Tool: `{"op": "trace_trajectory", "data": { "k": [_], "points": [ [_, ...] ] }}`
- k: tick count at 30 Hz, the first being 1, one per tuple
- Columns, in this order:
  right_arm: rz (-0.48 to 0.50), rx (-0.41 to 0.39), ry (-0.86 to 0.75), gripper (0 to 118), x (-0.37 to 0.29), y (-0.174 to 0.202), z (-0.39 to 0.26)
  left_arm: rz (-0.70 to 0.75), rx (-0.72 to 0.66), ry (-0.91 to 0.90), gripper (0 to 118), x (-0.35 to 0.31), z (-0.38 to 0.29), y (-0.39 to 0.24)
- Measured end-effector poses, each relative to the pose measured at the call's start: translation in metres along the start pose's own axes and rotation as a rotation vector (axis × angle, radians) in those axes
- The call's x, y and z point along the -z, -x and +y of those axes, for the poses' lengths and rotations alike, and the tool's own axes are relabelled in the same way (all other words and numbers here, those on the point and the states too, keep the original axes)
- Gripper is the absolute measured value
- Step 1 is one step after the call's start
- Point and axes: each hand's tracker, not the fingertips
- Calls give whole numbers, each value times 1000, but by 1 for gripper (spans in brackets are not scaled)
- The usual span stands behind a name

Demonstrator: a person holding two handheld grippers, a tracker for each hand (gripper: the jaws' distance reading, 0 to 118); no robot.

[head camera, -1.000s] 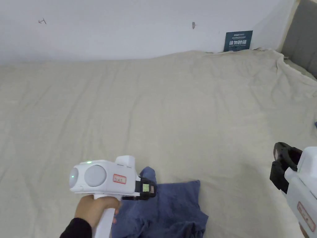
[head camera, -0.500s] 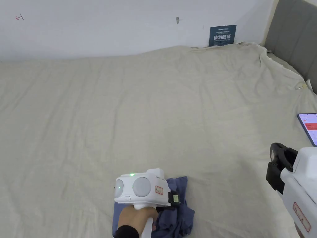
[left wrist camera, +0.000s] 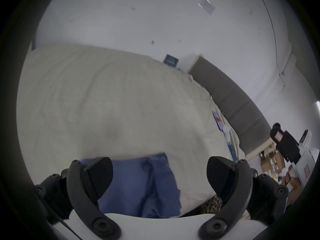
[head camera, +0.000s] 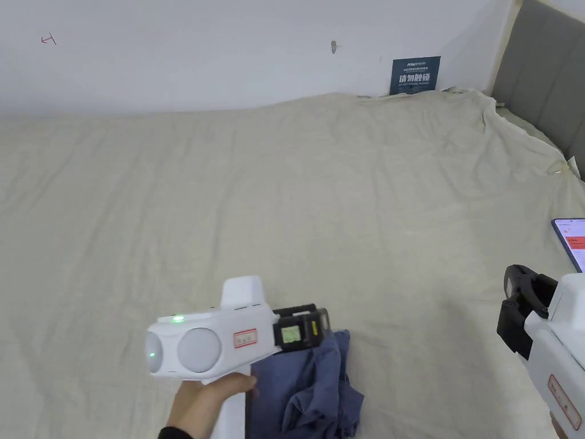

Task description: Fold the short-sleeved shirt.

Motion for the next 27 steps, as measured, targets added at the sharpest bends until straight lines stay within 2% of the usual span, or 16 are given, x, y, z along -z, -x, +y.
{"op": "trace_trajectory", "data": {
  "k": [2, 4, 5, 7, 8, 9, 11, 15, 27],
  "points": [
    [1, 1, -4, 0, -1, 0, 1, 38, -15, -49, 112, -8, 2, 15],
    [3, 1, -5, 0, -1, 1, 2, 91, -12, -69, 106, -12, 0, 25],
    [4, 0, -5, 0, -1, 1, 2, 135, -12, -116, 95, -14, -4, 29],
    [5, -3, -4, 0, -2, 0, 2, 192, 56, -202, 50, -17, -14, 33],
    [5, -3, -4, 0, -2, 1, 1, 222, 88, -220, 31, -16, -19, 35],
    [5, -3, -3, 0, -3, 0, 1, 243, 107, -224, 17, -15, -23, 36],
    [2, -2, -1, 0, -3, 0, 0, 261, 125, -211, 1, -8, -33, 39],
    [-2, -2, 7, 0, -4, -3, -3, 244, 114, -159, 0, 7, -47, 42],
    [-31, -3, 31, 0, -6, -19, -7, 248, 207, -35, 0, 77, -94, 6]
  ]
}}
